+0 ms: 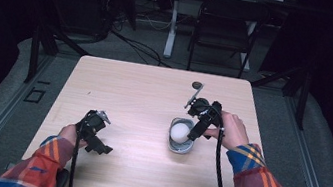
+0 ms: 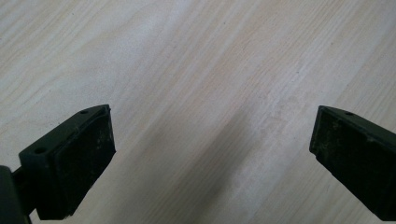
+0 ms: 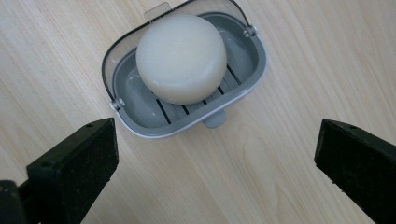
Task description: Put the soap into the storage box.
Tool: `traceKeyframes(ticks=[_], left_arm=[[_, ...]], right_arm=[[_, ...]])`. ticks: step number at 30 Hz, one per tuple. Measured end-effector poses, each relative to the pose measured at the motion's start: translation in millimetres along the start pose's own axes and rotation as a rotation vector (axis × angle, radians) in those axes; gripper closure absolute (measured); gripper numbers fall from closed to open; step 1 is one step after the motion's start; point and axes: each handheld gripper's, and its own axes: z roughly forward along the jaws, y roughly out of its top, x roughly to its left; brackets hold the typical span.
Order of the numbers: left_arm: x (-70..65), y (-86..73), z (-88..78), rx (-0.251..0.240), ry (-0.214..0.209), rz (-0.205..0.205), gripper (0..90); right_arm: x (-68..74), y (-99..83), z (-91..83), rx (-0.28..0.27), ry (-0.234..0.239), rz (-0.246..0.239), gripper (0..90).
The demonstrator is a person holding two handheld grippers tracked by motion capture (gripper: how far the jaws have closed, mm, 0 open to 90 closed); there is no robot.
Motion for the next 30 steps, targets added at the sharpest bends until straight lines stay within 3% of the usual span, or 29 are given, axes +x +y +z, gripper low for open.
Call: traceKeyframes(ticks=[15, 21, 28, 30], left_arm=[[-0.7, 0.1, -0.4, -0.002, 0.001, -0.002, 0.0], [-0.5, 0.2, -0.7, -0.001, 0.003, 0.004, 0.0], [-0.8, 0.2, -0.9, -0.001, 0.005, 0.004, 0.0], [-0.8, 0.1, -1.1, -0.001, 0.004, 0.002, 0.0]], right_arm=[[-11.1, -36.0, -16.8, -0.004, -0.042, 0.064, 0.0], [-16.2, -59.8, -16.8, -0.021, -0.034, 0.125, 0.0], [-21.2, -80.8, -16.9, -0.002, -0.045, 0.157, 0.0], [-23.6, -91.5, -14.6, -0.005, -0.032, 0.191, 0.0]])
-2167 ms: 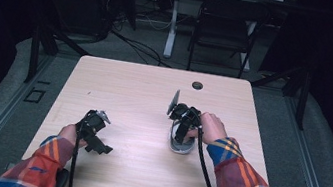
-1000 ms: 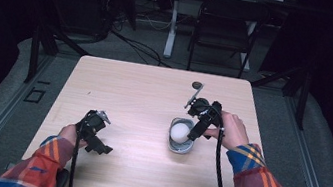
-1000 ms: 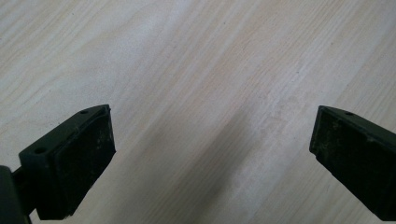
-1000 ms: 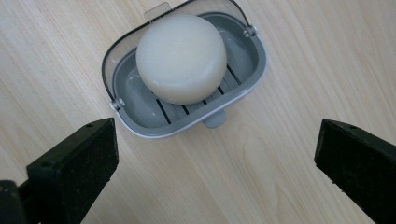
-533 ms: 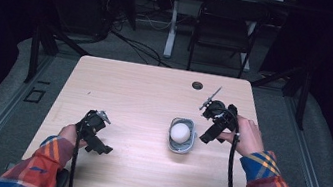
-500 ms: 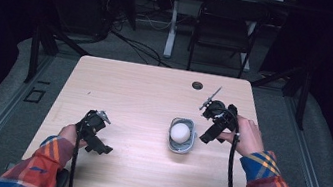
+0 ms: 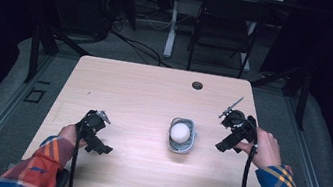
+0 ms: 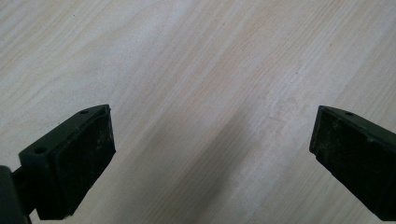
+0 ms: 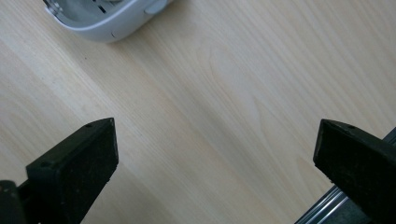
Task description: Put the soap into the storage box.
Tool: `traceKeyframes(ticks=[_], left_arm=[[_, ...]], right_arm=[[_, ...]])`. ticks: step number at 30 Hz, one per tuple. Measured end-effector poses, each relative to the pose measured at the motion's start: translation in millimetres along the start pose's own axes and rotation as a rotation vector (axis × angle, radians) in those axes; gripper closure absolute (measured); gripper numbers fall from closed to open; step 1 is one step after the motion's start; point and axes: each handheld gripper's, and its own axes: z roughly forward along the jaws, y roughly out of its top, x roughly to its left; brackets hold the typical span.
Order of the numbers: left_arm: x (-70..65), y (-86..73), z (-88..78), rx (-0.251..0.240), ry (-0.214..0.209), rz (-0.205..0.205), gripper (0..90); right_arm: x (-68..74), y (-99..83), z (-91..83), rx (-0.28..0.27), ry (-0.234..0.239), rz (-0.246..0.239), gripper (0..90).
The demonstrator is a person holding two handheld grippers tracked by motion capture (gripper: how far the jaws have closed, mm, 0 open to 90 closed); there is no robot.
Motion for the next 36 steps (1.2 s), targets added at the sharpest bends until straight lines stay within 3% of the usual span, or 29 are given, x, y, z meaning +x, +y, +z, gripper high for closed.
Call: traceKeyframes(ticks=[11, 16, 19, 20, 23, 29, 30, 31, 32, 35, 36], left_arm=[[-0.2, 0.0, 0.5, 0.002, 0.000, -0.001, 0.0], [0.1, 0.0, 0.7, 0.002, 0.000, -0.004, 0.0], [-0.3, 0.0, 0.6, 0.003, 0.002, -0.003, 0.0], [-0.3, 0.0, 0.6, 0.003, 0.002, -0.003, 0.0], [-0.3, 0.3, 1.3, 0.004, 0.005, -0.004, 0.0], [-0.1, -0.3, 0.9, 0.004, 0.000, -0.007, 0.0], [-0.3, -0.3, 0.8, 0.004, 0.002, -0.007, 0.0], [-0.7, -0.3, 0.5, 0.004, 0.000, -0.005, 0.0], [-0.6, -0.3, 0.4, 0.005, -0.001, 0.001, 0.0], [0.0, 0.1, 0.8, 0.005, -0.004, 0.003, 0.0], [-0.1, 0.4, 1.2, 0.004, -0.003, 0.004, 0.0]], right_arm=[[-10.9, -30.7, 12.2, 0.038, 0.000, 0.048, 0.0], [-13.1, -42.5, 18.5, 0.026, 0.003, 0.080, 0.0], [-15.9, -53.3, 24.8, 0.050, 0.004, 0.088, 0.0], [-17.9, -54.8, 24.5, 0.081, 0.004, 0.070, 0.0], [-17.4, -62.9, 30.5, 0.052, 0.008, 0.111, 0.0], [-16.7, -73.8, 39.9, 0.058, 0.008, 0.114, 0.0], [-17.1, -75.4, 40.9, 0.080, 0.009, 0.105, 0.0], [-15.5, -78.1, 44.4, 0.055, 0.012, 0.123, 0.0], [-14.4, -82.9, 48.1, 0.091, 0.005, 0.110, 0.0], [-13.4, -87.6, 54.4, 0.082, 0.007, 0.127, 0.0], [-14.3, -88.7, 57.0, 0.107, 0.014, 0.116, 0.0]])
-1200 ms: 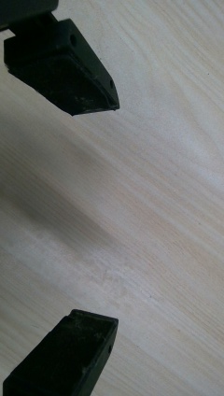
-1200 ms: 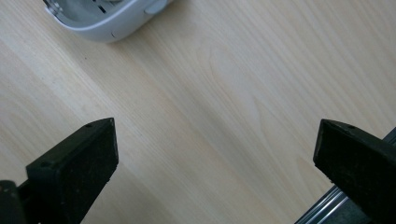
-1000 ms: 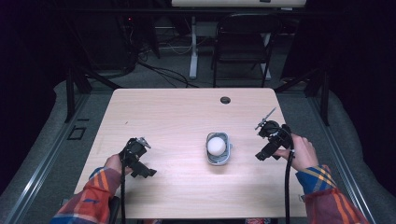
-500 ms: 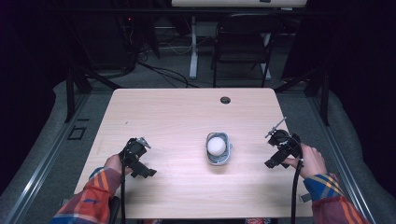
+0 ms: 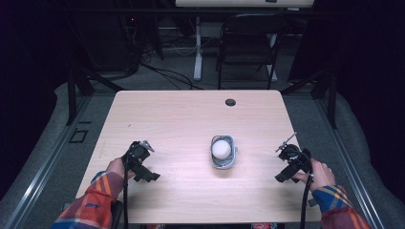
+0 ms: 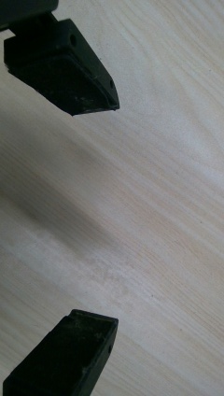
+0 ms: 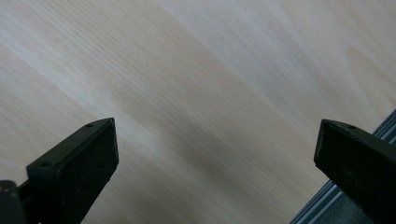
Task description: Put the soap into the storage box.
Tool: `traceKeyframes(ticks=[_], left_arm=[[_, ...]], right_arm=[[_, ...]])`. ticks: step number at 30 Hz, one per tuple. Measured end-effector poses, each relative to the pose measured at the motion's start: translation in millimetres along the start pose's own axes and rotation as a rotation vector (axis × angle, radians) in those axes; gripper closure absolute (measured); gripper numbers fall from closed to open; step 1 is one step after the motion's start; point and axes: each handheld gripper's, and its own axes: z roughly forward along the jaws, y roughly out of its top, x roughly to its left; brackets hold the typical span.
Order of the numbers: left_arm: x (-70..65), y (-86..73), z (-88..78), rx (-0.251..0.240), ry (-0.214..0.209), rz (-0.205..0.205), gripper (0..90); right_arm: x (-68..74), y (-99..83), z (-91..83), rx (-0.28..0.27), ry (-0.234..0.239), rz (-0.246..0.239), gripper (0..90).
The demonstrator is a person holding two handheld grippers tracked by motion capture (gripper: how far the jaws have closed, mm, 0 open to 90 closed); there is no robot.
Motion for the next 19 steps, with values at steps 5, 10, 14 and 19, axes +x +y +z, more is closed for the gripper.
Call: traceKeyframes(ticks=[5, 10, 14, 19], left_arm=[[-0.7, -1.0, -1.2, 0.000, -0.001, -0.011, 0.0], [-0.6, -0.7, -0.4, 0.004, -0.002, -0.012, 0.0], [-0.1, -0.4, -0.6, -0.003, -0.013, -0.001, 0.0], [0.6, 0.4, 0.7, 0.001, -0.014, 0.000, 0.0]], right_arm=[[-0.1, 0.6, 5.2, 0.058, -0.021, -0.013, 0.1], [1.4, -1.2, 6.8, 0.066, -0.035, -0.021, 0.7], [4.3, -2.6, 11.8, 0.041, -0.054, -0.006, 3.4], [3.8, 0.0, 10.7, 0.077, -0.064, -0.040, 3.9]])
